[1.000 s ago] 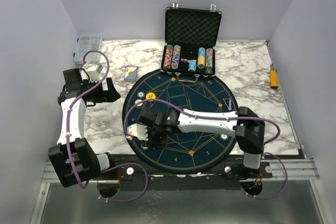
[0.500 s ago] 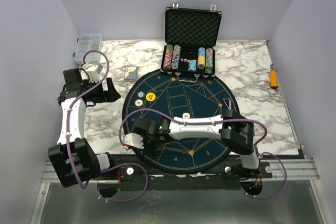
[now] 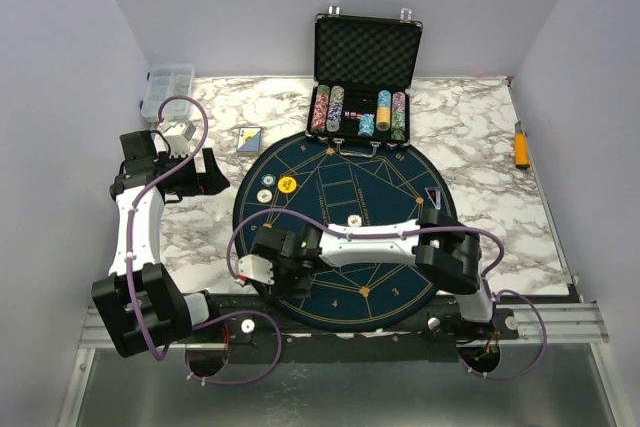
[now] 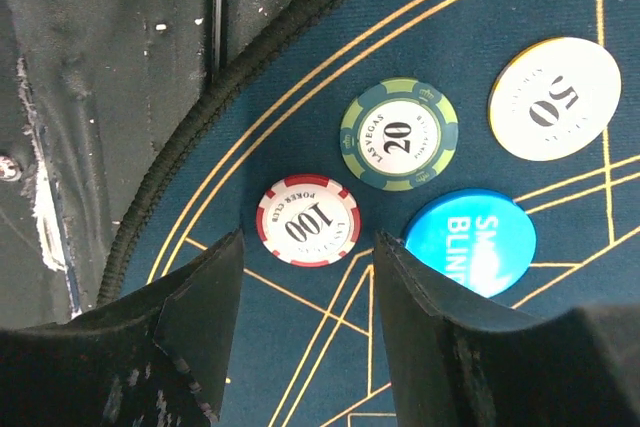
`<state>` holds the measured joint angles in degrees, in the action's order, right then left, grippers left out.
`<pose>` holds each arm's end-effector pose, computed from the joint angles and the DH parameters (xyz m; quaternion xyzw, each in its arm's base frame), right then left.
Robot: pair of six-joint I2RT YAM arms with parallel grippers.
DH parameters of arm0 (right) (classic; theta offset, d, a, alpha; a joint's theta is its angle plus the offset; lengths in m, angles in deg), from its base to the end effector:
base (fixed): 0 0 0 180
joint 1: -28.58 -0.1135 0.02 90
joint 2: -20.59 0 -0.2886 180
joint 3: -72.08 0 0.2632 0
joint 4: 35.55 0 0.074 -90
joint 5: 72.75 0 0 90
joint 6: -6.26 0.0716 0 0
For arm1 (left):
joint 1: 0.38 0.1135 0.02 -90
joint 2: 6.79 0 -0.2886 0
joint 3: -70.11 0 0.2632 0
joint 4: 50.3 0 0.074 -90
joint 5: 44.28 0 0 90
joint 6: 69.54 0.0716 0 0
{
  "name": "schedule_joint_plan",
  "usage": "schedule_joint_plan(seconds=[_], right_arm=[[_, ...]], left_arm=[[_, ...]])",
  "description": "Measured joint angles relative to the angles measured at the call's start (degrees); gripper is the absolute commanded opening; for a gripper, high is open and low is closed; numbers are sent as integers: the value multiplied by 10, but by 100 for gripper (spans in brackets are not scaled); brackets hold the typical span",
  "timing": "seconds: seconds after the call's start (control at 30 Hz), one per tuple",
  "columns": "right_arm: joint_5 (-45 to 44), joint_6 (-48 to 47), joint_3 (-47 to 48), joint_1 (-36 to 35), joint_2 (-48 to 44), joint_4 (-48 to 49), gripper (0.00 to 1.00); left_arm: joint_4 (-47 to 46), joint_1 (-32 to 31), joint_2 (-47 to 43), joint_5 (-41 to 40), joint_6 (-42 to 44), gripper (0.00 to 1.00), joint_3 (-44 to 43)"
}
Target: Distribute texas hold em gaming equipment
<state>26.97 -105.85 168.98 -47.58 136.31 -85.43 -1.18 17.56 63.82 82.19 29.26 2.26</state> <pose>0.0952 0.4368 0.1539 -0.7508 0.6289 0.1578 0.1262 0.2684 0.0422 0.2695 0.0303 0.9030 -0.2160 0.3701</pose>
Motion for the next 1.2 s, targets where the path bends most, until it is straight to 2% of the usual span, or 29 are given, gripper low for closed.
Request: schedule_joint_plan(seconds=[0.23,0.5,0.67,0.83,1.2], right_arm=[[23,12,9,37,-49,-19,58],[32,49,18,238,-92,-24,59],[13,72,10,311,-91,-46,63],[4,78,-11,342,-83,-61,67],[2,76,-79,346,-58,-52,68]], left_arm=[[0,0,-1,0,0,98,0],[0,0,-2,1,0,98,0],[0,0,-2,2,0,98,0],[0,0,-2,2,0,98,0],[0,0,-2,2,1,98,0]])
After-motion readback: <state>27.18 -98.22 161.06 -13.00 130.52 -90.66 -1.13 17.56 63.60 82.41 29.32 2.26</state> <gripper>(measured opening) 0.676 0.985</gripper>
